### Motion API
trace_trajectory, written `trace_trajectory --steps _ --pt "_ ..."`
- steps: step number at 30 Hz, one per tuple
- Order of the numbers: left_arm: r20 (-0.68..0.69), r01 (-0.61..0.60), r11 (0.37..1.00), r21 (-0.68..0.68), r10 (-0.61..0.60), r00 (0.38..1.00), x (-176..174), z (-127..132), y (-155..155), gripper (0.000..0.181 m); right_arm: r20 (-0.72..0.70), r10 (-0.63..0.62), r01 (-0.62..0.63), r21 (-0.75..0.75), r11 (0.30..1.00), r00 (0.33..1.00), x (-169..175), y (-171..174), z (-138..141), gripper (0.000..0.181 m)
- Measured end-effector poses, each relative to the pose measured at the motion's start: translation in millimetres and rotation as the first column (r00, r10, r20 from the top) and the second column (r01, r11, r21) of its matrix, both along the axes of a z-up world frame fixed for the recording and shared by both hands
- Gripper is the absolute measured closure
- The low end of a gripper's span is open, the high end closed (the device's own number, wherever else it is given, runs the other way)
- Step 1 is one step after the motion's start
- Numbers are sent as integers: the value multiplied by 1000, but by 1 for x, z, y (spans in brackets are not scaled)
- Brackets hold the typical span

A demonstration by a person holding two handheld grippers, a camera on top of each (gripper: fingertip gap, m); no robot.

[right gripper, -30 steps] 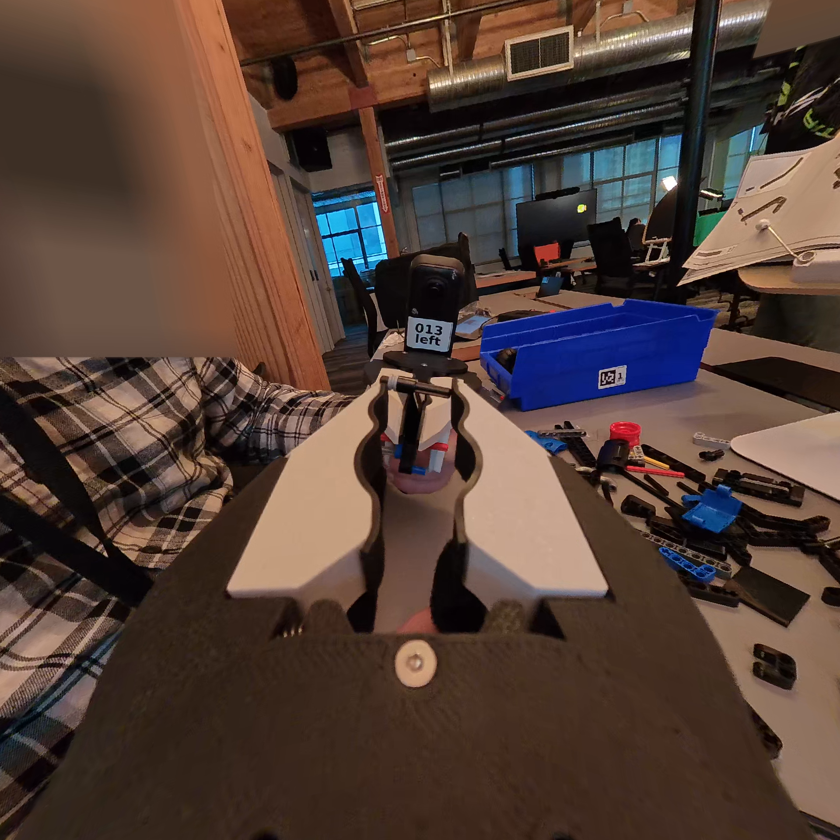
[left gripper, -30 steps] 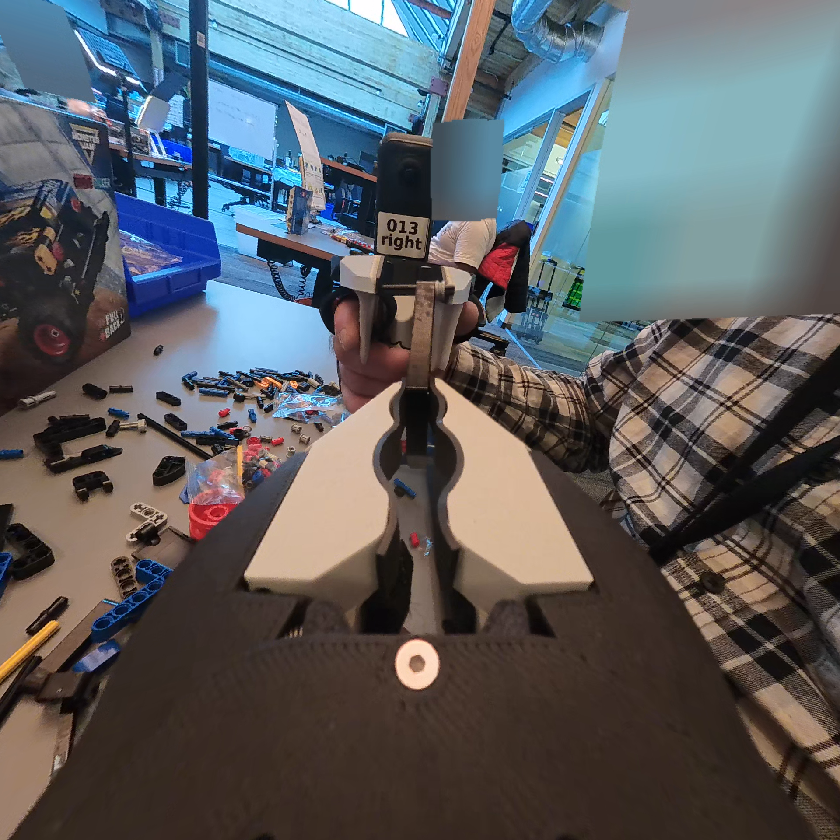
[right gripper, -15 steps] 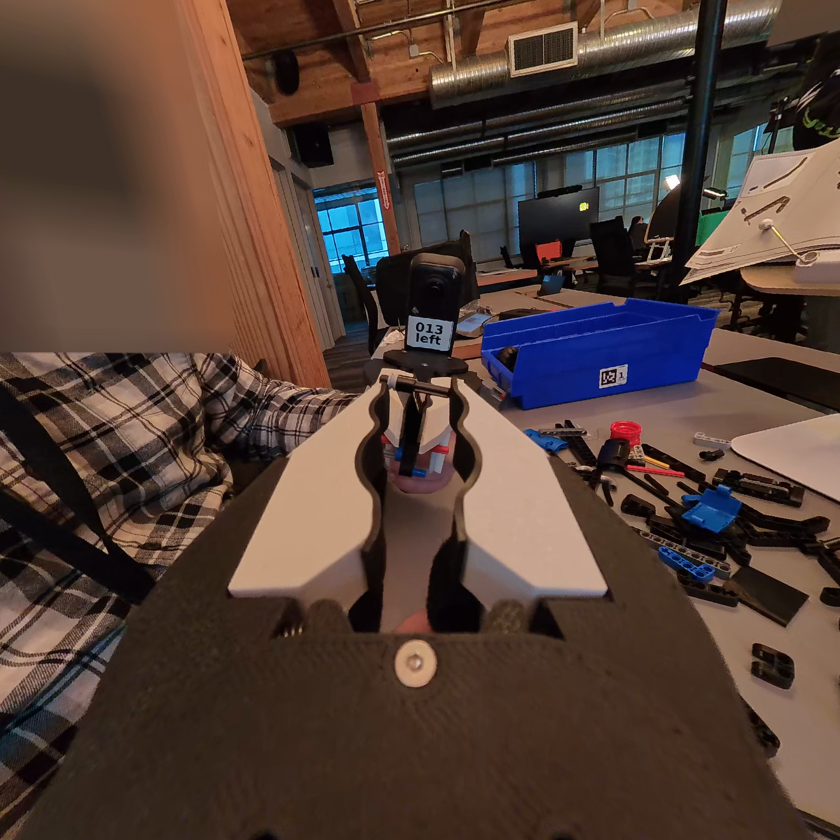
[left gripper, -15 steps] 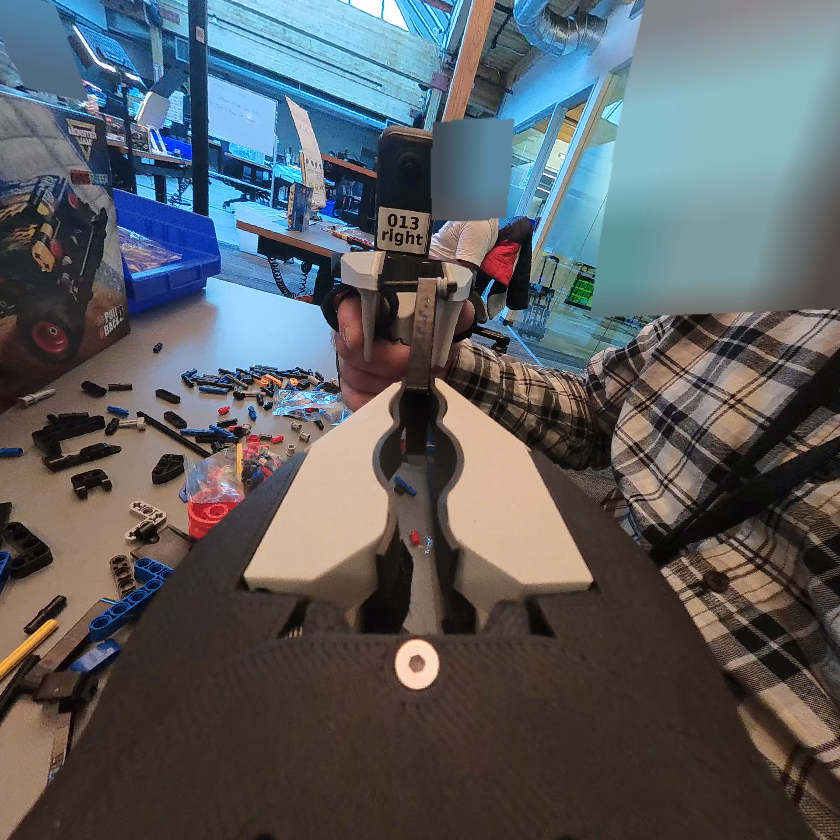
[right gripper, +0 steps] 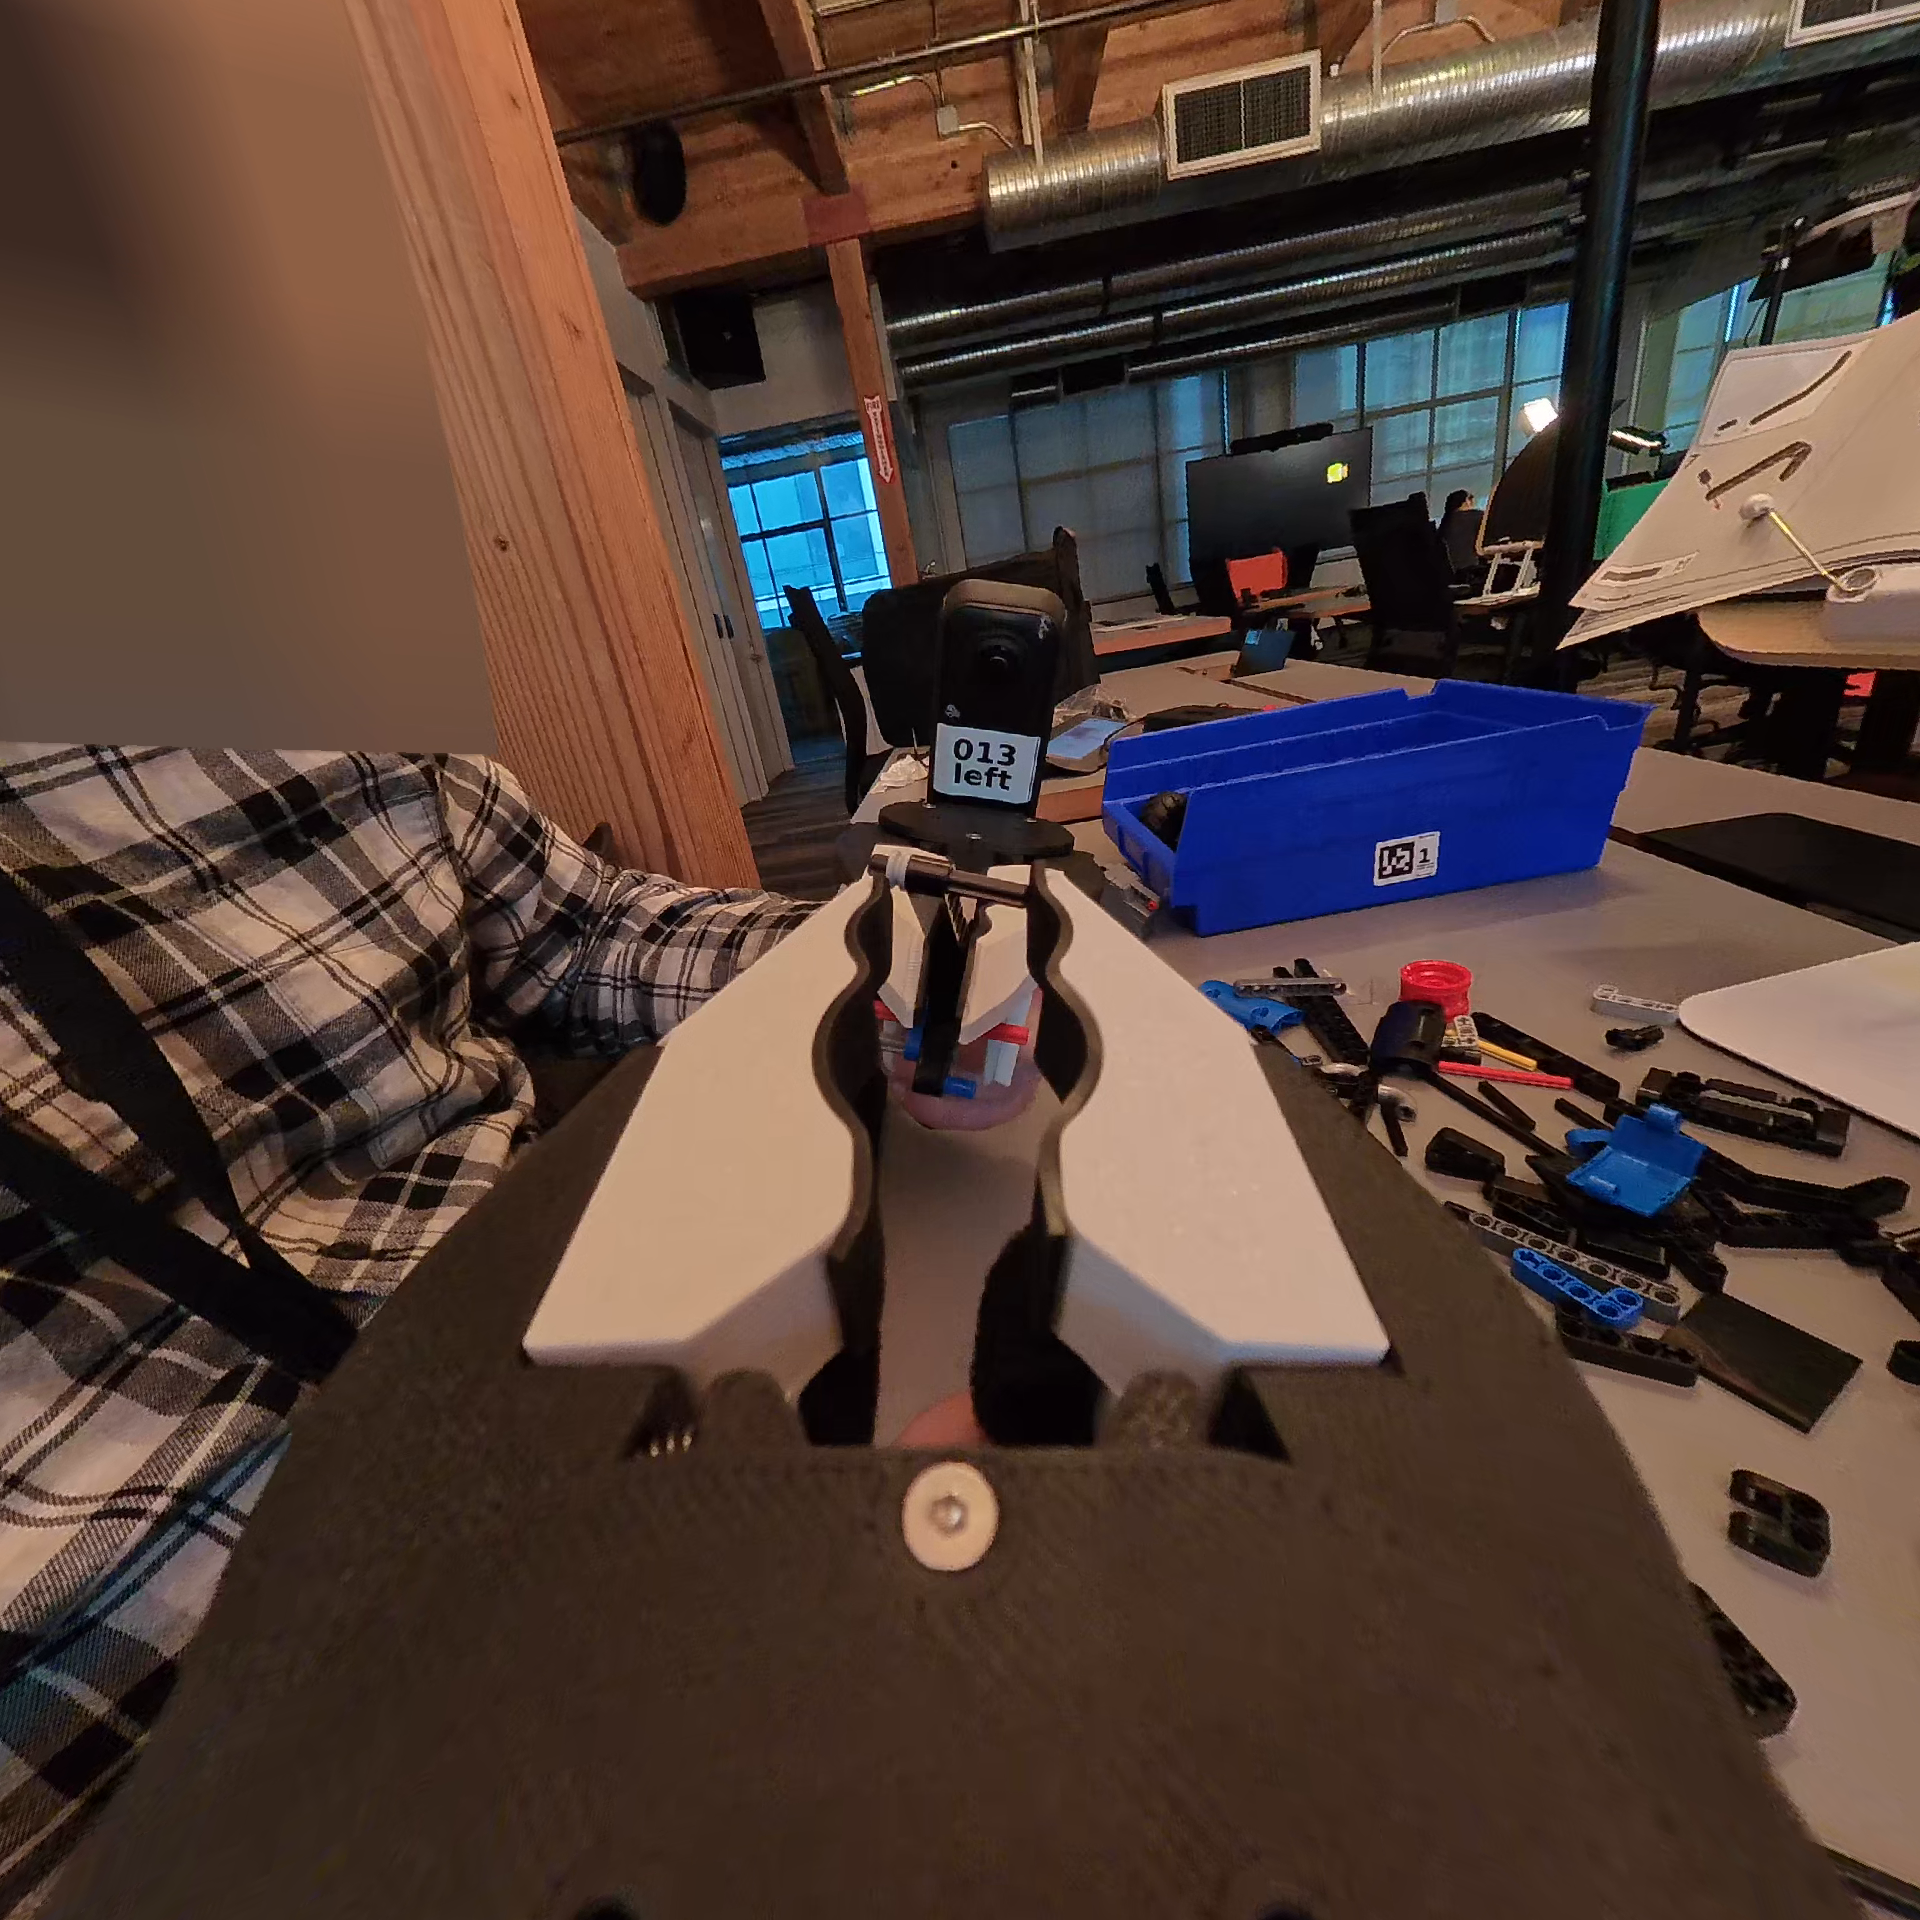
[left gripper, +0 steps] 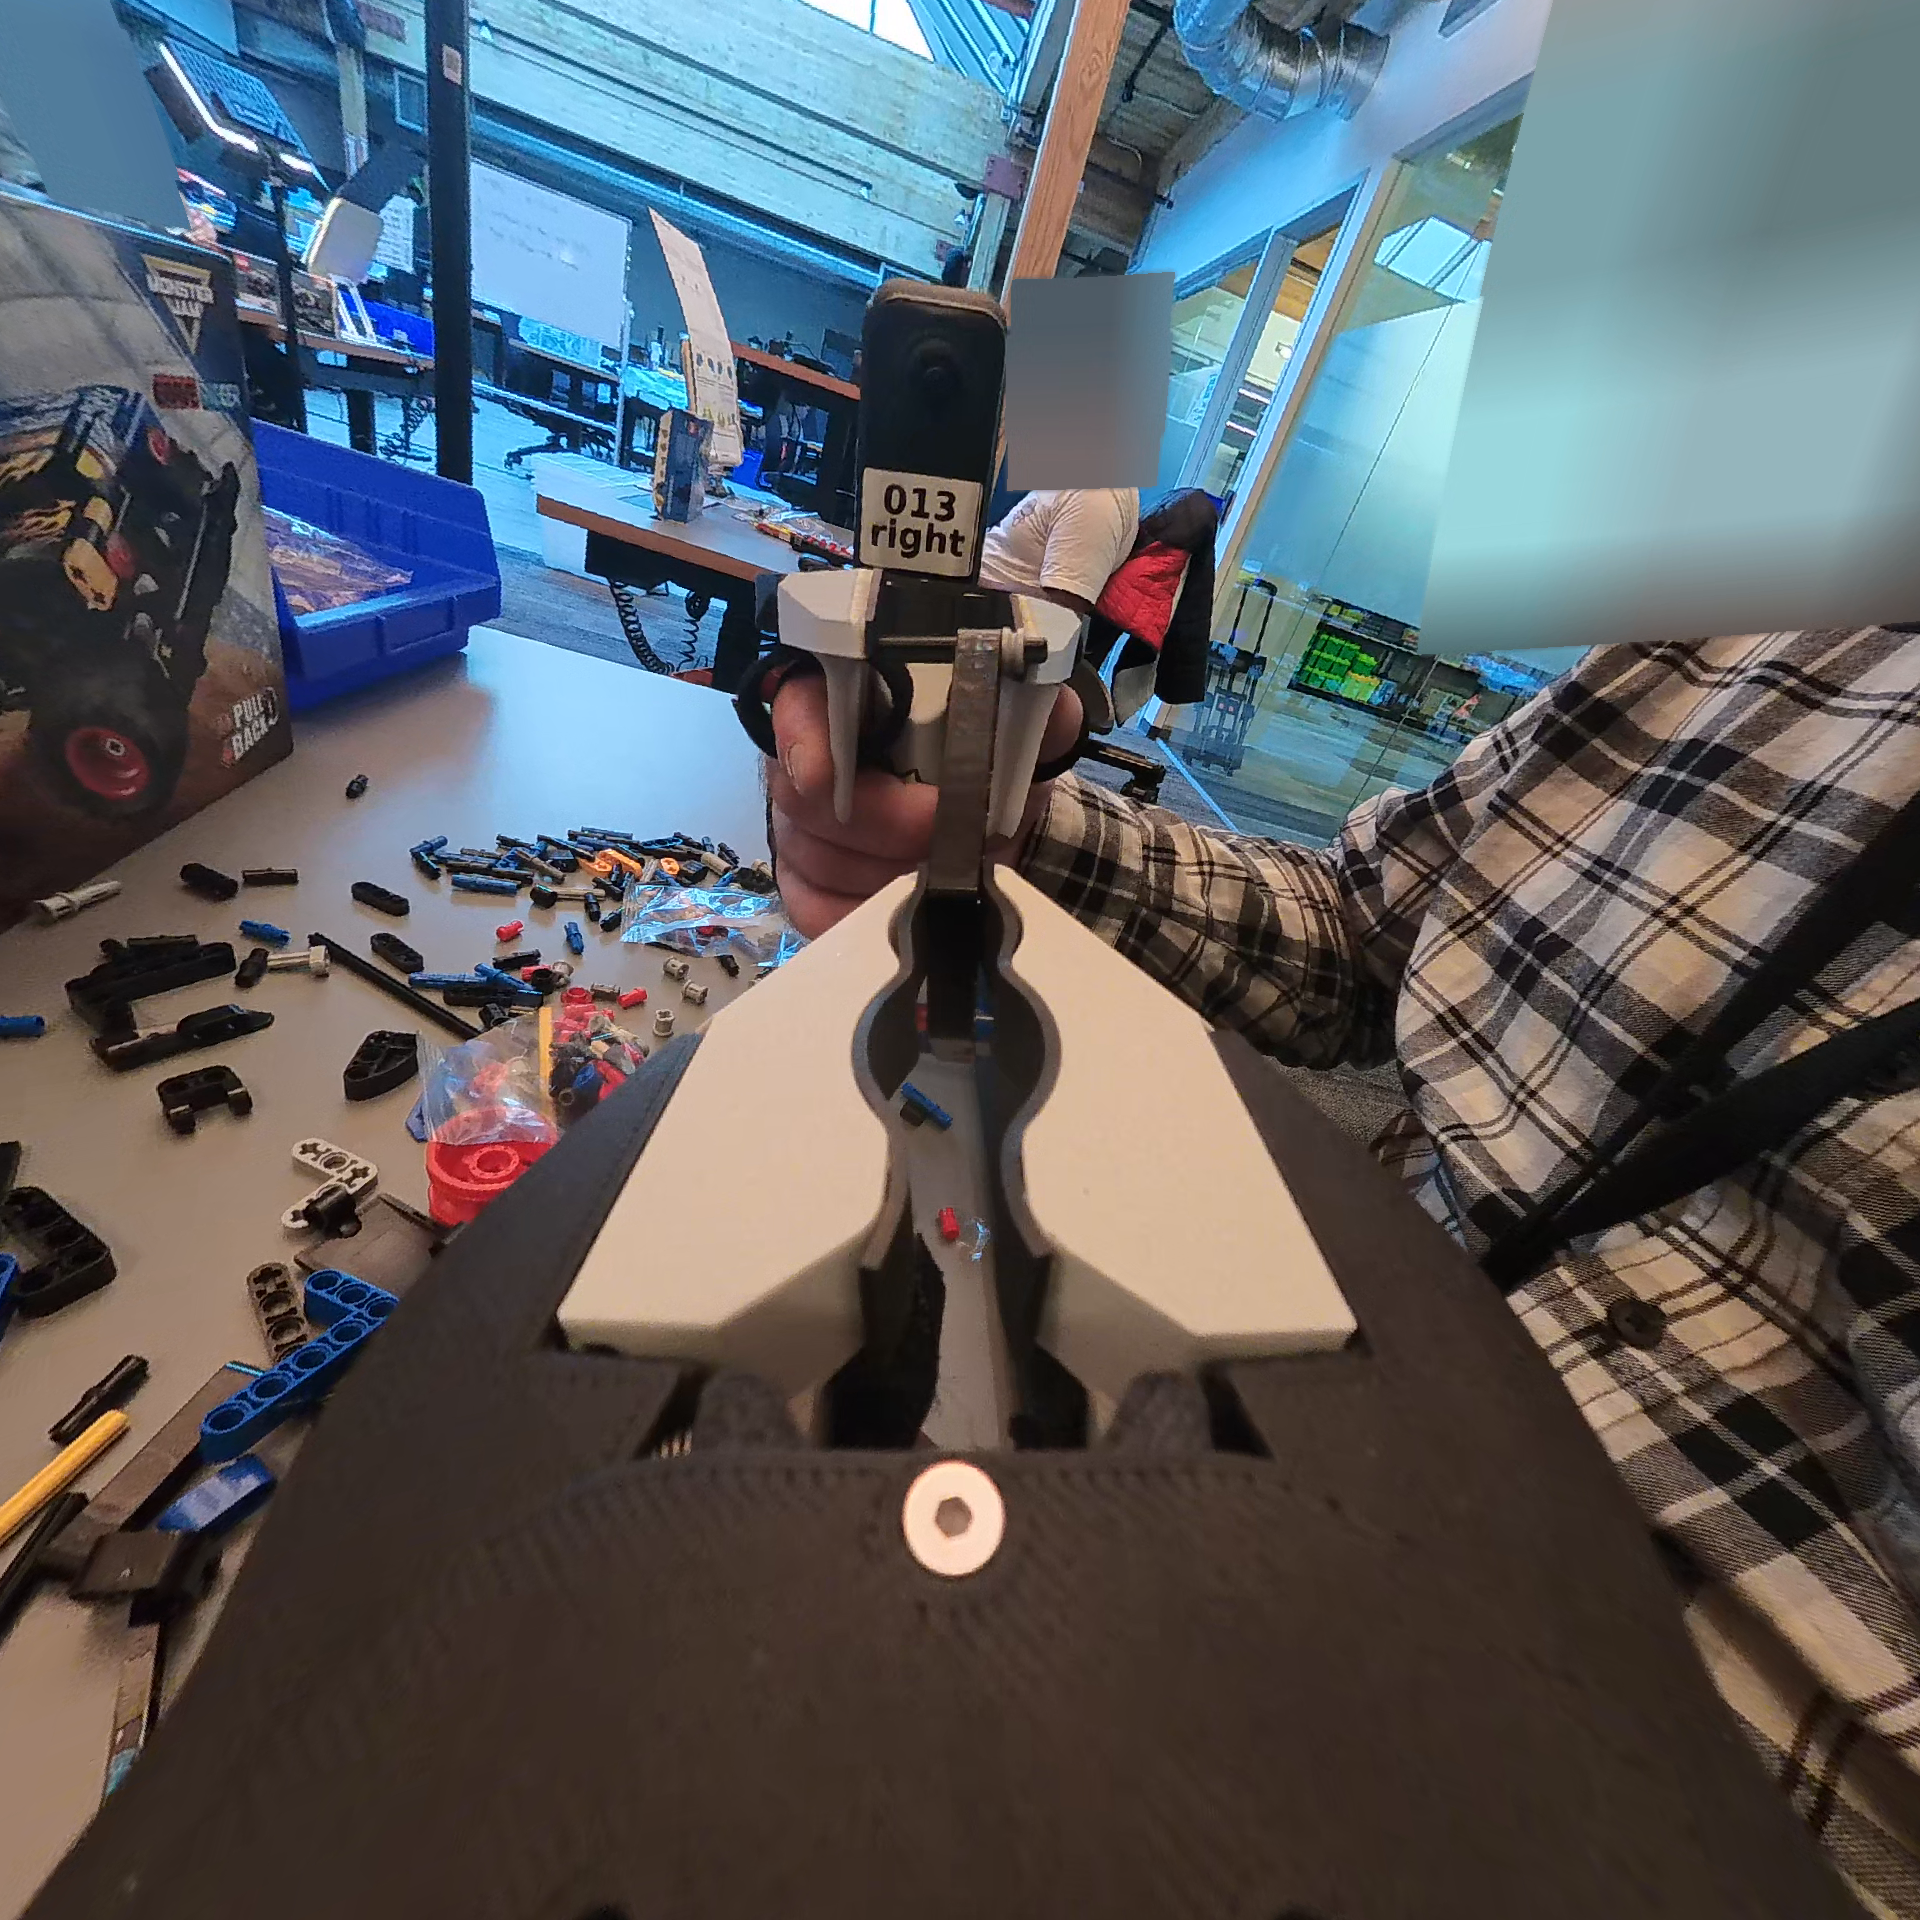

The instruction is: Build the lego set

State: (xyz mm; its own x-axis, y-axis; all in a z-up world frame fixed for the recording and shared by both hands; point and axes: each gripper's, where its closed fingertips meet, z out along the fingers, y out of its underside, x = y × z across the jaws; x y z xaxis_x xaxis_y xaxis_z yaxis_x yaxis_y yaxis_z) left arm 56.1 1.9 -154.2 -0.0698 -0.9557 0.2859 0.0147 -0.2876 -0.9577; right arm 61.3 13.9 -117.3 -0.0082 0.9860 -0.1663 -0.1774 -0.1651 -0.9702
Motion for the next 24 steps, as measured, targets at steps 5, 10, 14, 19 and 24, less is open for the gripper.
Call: trace_trajectory --steps 5,10,14,19,24 --pt "-27 -43 999 21 43 999 -3 -1 7 176 9 -30 30 -4 1000 1000 0 7 -3 156" --pt "-190 -139 980 141 165 968 -20 -16 22 176 42 -102 102 -11 995 994 9 21 -10 150" --pt "-461 -177 936 305 308 832 -47 -58 41 176 76 -140 142 -27 989 987 10 29 -19 151" --pt "-617 -144 918 370 359 700 -73 -88 41 176 104 -157 160 -23 987 982 10 33 -26 152" --pt "-703 -88 916 392 360 613 -83 -115 36 173 128 -162 165 -18 986 979 8 34 -31 154"
